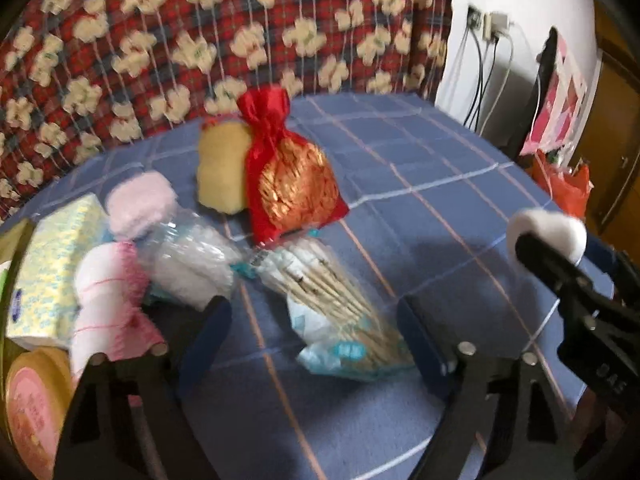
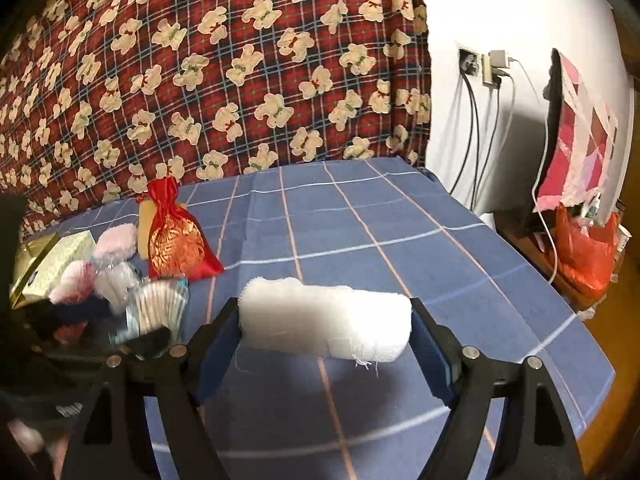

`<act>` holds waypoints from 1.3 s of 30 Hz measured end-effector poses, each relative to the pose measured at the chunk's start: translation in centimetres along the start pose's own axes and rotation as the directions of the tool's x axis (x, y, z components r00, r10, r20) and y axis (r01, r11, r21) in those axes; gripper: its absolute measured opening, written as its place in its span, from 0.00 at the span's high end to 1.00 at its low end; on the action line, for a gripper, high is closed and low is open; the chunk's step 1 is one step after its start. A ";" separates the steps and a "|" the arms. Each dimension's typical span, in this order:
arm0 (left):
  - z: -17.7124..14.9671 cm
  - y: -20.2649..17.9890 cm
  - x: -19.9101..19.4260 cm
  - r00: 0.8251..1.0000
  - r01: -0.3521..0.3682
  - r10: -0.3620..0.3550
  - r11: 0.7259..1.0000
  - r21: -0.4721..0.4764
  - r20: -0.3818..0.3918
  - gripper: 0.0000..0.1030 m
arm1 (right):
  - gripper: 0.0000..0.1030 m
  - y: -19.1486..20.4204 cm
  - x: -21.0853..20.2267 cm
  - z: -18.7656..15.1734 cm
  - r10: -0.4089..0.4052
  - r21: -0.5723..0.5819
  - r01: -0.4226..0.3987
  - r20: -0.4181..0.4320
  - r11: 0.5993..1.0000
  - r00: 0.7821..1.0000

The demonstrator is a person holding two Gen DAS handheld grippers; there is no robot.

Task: Organize soft objects
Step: 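Grasp the clear bag of cotton swabs with the left tool, then lift the swab bag with the left tool while the right tool lifts the towel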

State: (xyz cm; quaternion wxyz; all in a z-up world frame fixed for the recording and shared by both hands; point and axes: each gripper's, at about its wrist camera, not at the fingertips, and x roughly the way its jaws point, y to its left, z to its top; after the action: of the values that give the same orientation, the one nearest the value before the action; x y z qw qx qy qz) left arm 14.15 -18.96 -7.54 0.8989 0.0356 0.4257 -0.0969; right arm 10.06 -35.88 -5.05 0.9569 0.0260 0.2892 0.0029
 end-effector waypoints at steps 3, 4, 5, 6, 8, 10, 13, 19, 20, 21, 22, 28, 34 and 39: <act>0.2 -0.2 1.3 0.999 0.003 -0.003 1.000 0.003 -0.039 0.27 | 0.21 0.6 1.2 0.5 0.004 0.003 -0.004 -0.001 1.000 1.000; 0.3 -0.4 1.8 0.999 -0.002 0.003 1.000 0.020 -0.043 0.30 | 0.21 0.8 1.5 0.7 0.007 0.011 -0.007 0.001 1.000 1.000; 0.3 -0.6 2.1 0.999 -0.009 0.011 0.999 0.031 -0.049 0.32 | 0.21 0.9 1.7 0.9 0.009 0.017 -0.009 0.001 1.000 1.000; 0.3 -0.6 2.4 0.998 -0.012 0.013 0.999 0.031 -0.055 0.35 | 0.21 1.0 1.9 1.1 0.012 0.021 -0.012 0.003 1.000 1.000; 0.3 -0.3 2.4 0.999 -0.008 0.009 0.999 0.033 -0.037 0.45 | 0.21 1.4 2.2 1.5 0.017 0.025 -0.018 0.008 1.000 1.000; 0.4 0.1 2.3 1.000 0.004 -0.003 0.999 0.043 -0.022 0.58 | 0.21 2.0 2.4 1.8 0.023 0.027 -0.023 0.013 0.999 1.000; 0.2 0.8 2.2 0.999 0.034 -0.034 0.998 0.055 -0.003 0.62 | 0.21 3.2 2.9 2.1 0.027 0.023 -0.028 0.017 0.999 0.999; -0.2 2.4 1.0 0.998 0.025 -0.027 0.999 0.046 0.054 0.63 | 0.21 4.7 4.4 2.0 0.026 0.041 -0.025 -0.001 0.999 1.000; -0.3 2.6 0.8 0.997 0.016 -0.019 0.999 0.043 0.069 0.63 | 0.21 4.8 4.5 2.2 0.030 0.051 -0.030 0.002 0.998 1.000; -0.3 2.8 0.7 0.997 0.015 -0.018 0.999 0.039 0.076 0.63 | 0.21 4.9 4.5 2.2 0.027 0.054 -0.027 0.007 0.998 1.000; -0.3 3.1 0.5 0.996 0.016 -0.018 0.999 0.031 0.085 0.63 | 0.21 5.2 4.7 2.3 0.019 0.049 -0.019 0.006 0.999 1.000; -0.6 4.4 -0.8 0.987 -0.003 0.007 1.000 -0.024 0.162 0.63 | 0.21 5.9 5.4 2.5 0.012 0.047 -0.011 -0.012 0.999 1.000; -0.8 5.1 -1.8 0.976 -0.029 0.041 0.998 -0.059 0.215 0.63 | 0.21 6.6 5.4 2.5 -0.018 0.016 0.018 -0.012 1.000 1.000; -1.0 5.6 -2.0 0.972 -0.034 0.052 0.996 -0.080 0.231 0.63 | 0.21 6.8 4.5 2.4 -0.016 0.005 0.016 0.034 1.000 0.999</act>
State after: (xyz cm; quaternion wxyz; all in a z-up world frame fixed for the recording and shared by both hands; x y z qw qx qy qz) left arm 13.31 -13.00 -6.74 0.9452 -0.0007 0.3200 -0.0648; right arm 15.21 -29.13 -5.16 0.9616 0.0257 0.2733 -0.0058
